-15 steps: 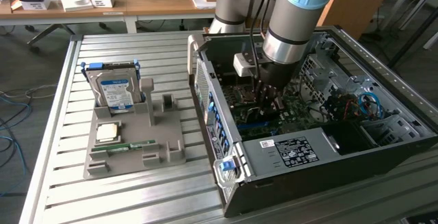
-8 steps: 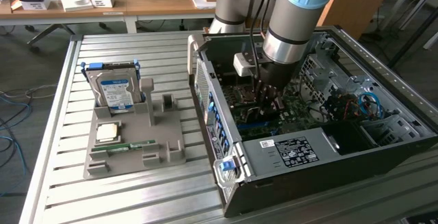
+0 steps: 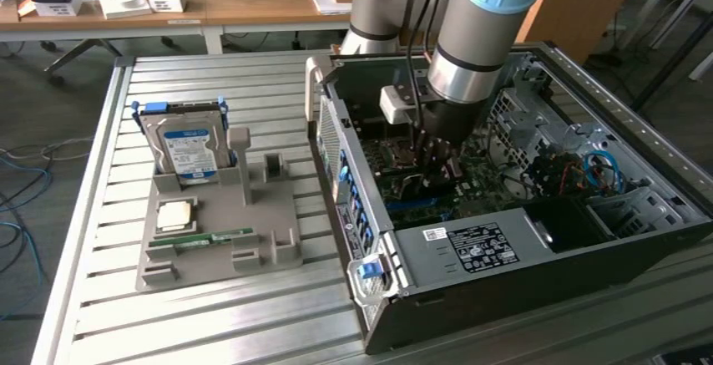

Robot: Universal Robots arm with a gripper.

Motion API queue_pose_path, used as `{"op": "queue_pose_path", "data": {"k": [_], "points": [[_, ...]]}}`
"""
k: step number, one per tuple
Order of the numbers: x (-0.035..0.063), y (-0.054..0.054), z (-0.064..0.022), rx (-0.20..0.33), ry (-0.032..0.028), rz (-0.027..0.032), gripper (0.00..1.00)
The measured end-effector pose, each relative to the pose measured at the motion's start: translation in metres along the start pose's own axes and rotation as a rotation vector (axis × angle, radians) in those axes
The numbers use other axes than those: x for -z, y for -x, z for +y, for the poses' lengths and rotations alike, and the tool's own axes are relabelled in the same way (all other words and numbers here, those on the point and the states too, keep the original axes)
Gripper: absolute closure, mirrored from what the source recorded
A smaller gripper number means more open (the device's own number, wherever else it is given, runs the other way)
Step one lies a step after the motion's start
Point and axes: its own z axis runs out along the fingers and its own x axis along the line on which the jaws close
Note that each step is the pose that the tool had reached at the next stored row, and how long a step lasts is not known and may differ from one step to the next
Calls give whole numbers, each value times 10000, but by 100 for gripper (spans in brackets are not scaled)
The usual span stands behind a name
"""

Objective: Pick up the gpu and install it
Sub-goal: 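Insert the gpu into the slot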

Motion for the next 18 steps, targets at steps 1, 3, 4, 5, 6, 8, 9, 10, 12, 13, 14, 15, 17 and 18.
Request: {"op": "queue_pose_path", "data": {"k": [1,3,4,5,6,8,9,10,12,13,14,15,17,18], "points": [[-1,0,3,0,-1,-1,73],[-3,-1,7,2,0,0,73],[-5,-1,9,3,0,1,73],[-7,-1,10,3,1,1,73],[-10,-1,12,2,1,1,73],[-15,-1,13,1,1,0,73],[-15,-1,13,1,1,1,73],[-15,-1,13,1,1,1,73],[-16,0,13,1,1,0,73],[-17,0,15,2,0,0,73],[-17,0,17,0,0,-1,73],[-17,0,17,1,1,0,73],[-18,0,17,1,1,-1,73],[-18,0,18,2,0,-1,73]]}}
